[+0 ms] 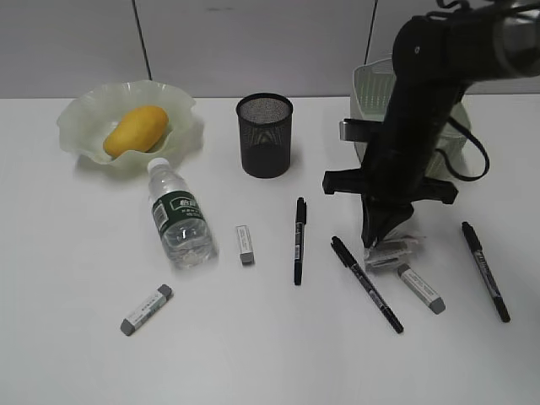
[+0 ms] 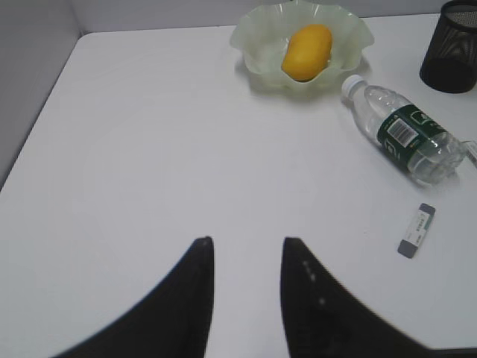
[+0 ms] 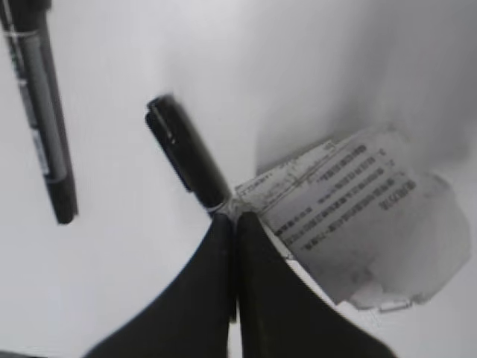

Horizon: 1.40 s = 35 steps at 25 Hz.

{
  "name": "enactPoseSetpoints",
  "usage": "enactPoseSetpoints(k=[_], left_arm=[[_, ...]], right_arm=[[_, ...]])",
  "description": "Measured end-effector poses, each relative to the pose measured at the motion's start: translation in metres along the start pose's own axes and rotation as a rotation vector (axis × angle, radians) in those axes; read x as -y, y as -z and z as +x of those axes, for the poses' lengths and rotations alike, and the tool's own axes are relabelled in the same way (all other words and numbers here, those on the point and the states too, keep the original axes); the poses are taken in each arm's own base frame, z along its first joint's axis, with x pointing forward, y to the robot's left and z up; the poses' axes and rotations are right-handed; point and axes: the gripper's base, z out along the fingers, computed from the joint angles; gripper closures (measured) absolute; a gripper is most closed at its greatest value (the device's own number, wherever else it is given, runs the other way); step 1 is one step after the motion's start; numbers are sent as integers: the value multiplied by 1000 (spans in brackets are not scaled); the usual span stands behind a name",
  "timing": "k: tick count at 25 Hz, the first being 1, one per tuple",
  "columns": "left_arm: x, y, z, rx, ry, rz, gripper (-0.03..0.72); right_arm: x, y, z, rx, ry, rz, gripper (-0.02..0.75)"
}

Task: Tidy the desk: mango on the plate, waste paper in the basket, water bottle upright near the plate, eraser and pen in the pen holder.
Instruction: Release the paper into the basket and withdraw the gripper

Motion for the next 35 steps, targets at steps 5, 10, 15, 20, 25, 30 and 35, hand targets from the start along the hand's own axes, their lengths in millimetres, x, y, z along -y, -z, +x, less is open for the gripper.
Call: enactPoseSetpoints(k=[5, 10, 15, 20, 25, 30, 35], left_arm=[[0, 0, 0, 0, 0, 0, 449], [0, 0, 0, 0, 0, 0, 449], [0, 0, 0, 0, 0, 0, 449], [0, 0, 0, 0, 0, 0, 449], [0, 0, 0, 0, 0, 0, 449], [0, 0, 0, 0, 0, 0, 449], [0, 0, 0, 0, 0, 0, 449]], right_arm=[[-6, 37, 11, 26, 6, -42, 724], [-16, 89, 9, 145, 47, -74, 724], [-21, 139, -7, 299, 75, -85, 724], [3, 177, -33, 434, 28, -103, 724], [44, 188, -65, 515, -17, -43, 724], [66, 166, -96, 507, -42, -7, 724], [68, 153, -106, 496, -33, 5, 624]])
